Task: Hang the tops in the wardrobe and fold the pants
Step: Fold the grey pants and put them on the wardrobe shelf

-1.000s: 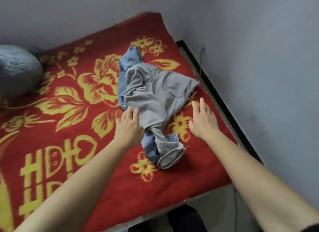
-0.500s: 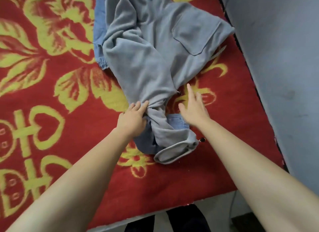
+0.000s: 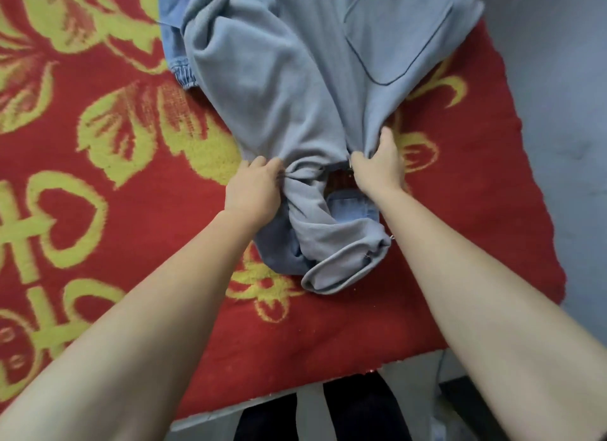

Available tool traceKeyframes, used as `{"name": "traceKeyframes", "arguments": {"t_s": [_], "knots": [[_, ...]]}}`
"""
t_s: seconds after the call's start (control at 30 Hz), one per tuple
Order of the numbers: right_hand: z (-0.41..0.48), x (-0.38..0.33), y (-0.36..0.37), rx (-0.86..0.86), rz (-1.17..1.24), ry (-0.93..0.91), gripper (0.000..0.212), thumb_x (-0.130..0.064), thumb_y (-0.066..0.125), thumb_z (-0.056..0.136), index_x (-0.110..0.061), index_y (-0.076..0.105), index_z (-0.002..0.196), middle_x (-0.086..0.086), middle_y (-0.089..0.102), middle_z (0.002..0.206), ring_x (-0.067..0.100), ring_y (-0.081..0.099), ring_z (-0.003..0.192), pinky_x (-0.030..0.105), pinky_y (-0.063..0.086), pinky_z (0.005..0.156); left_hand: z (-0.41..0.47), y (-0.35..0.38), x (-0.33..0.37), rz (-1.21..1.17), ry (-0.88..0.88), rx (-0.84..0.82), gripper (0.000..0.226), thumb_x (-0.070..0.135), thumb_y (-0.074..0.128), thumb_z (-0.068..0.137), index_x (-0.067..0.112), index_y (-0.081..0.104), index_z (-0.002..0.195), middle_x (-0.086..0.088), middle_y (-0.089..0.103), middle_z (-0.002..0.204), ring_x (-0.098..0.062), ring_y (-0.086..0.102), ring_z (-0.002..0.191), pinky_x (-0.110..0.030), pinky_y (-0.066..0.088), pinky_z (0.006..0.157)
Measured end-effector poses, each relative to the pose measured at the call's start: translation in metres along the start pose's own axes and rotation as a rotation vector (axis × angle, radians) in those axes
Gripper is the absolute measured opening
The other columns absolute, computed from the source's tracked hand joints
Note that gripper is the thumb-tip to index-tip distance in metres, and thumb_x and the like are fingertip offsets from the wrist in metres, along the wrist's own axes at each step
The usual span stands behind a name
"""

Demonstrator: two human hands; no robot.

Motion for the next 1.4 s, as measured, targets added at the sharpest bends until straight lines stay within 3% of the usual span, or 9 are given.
{"name": "traceKeyframes", "arguments": {"t_s": [0.13, 0.23, 0.4, 0.57, 0.7, 0.9, 1.07, 1.23, 1.4], "knots": [[-0.04, 0.038, -0.01, -0.094, -0.137, -0.019, 0.048, -0.032, 0.065, 0.078, -0.033, 0.052, 0.124, 0.004, 0.069, 0.105, 0.032, 0.061, 0.106, 0.035, 0.044, 0.081, -0.012, -0.016, -0.001, -0.01, -0.046, -0.252, 0.01, 0.014, 0.05, 0.08, 0.024, 0.054, 0.082, -0.014, 0.066, 0.099, -0.038, 0.058, 0.092, -0.032, 0.035, 0.065], [-0.068, 0.061, -0.011, -0.298, -0.286, -0.024, 0.029, -0.032, 0.064, 0.072, -0.037, 0.051, 0.097, 0.0, 0.066, 0.091, 0.033, 0.062, 0.097, 0.031, 0.039, 0.07, -0.024, -0.031, 0.002, 0.216, 0.044, -0.336, 0.008, 0.019, 0.049, 0.08, 0.021, 0.057, 0.081, -0.014, 0.066, 0.096, -0.037, 0.06, 0.091, -0.033, 0.038, 0.066], [-0.077, 0.069, -0.021, -0.435, -0.429, -0.066, 0.026, -0.029, 0.065, 0.071, -0.031, 0.059, 0.096, 0.002, 0.068, 0.102, 0.031, 0.062, 0.103, 0.03, 0.039, 0.072, -0.009, -0.055, 0.045, 0.176, 0.285, 0.275, 0.033, 0.025, 0.047, 0.081, 0.008, 0.061, 0.104, -0.019, 0.057, 0.116, -0.039, 0.053, 0.106, -0.047, 0.045, 0.079], [-0.048, 0.068, -0.021, -0.551, -0.506, -0.104, 0.049, -0.044, 0.069, 0.069, -0.026, 0.059, 0.113, 0.006, 0.063, 0.123, 0.029, 0.059, 0.114, 0.031, 0.044, 0.08, 0.051, -0.031, 0.077, 0.337, 0.239, -0.148, 0.069, 0.036, 0.051, 0.085, 0.028, 0.029, 0.15, -0.014, 0.002, 0.163, -0.036, 0.003, 0.149, -0.062, 0.018, 0.112], [-0.009, 0.066, -0.031, -0.335, 0.051, 0.121, 0.097, -0.054, 0.07, 0.047, -0.016, 0.049, 0.134, 0.005, 0.06, 0.127, 0.019, 0.06, 0.11, 0.032, 0.05, 0.092, 0.05, -0.013, 0.072, 0.379, 0.128, -0.225, 0.059, 0.043, 0.049, 0.085, 0.034, 0.04, 0.143, -0.013, 0.008, 0.162, -0.036, 0.007, 0.147, -0.061, 0.015, 0.113], [0.081, 0.027, -0.066, 0.192, 0.194, 0.197, 0.094, -0.058, 0.064, 0.082, -0.009, 0.024, 0.152, 0.014, 0.036, 0.151, 0.028, 0.037, 0.139, 0.03, 0.029, 0.113, 0.048, -0.006, 0.055, 0.233, 0.143, -0.275, 0.055, 0.04, 0.049, 0.087, 0.038, 0.045, 0.142, -0.004, 0.009, 0.164, -0.028, 0.004, 0.149, -0.05, 0.011, 0.119], [0.124, -0.003, -0.077, 0.216, 0.336, 0.183, 0.093, -0.052, 0.068, 0.079, -0.006, 0.031, 0.15, 0.008, 0.043, 0.15, 0.022, 0.046, 0.135, 0.033, 0.039, 0.111, 0.076, 0.007, 0.052, 0.164, 0.149, -0.349, 0.055, 0.041, 0.052, 0.086, 0.042, 0.046, 0.141, 0.002, 0.005, 0.164, -0.026, -0.008, 0.15, -0.047, 0.013, 0.121], [0.115, -0.02, -0.08, 0.07, 0.636, 0.096, 0.039, -0.031, 0.076, 0.054, -0.01, 0.069, 0.086, 0.003, 0.072, 0.085, 0.017, 0.07, 0.075, 0.032, 0.059, 0.068, 0.089, 0.003, 0.051, 0.075, 0.151, -0.402, 0.05, 0.033, 0.051, 0.085, 0.044, 0.053, 0.134, 0.001, 0.005, 0.164, -0.026, -0.011, 0.15, -0.041, 0.006, 0.123], [0.096, -0.039, -0.091, 0.097, 0.43, -0.138, 0.054, -0.059, 0.062, 0.076, -0.028, 0.058, 0.12, -0.008, 0.069, 0.119, 0.014, 0.065, 0.111, 0.04, 0.047, 0.104, 0.077, -0.007, 0.055, -0.125, 0.1, -0.377, 0.043, 0.03, 0.055, 0.088, 0.035, 0.058, 0.13, -0.003, 0.011, 0.164, -0.025, -0.007, 0.15, -0.033, 0.001, 0.122]]}}
Point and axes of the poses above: each hand's wrist, its own z-axis towards the middle knuckle, its own y-axis out of the palm, x = y × z, the point moved 3 cm from there along z, towards the middle knuckle
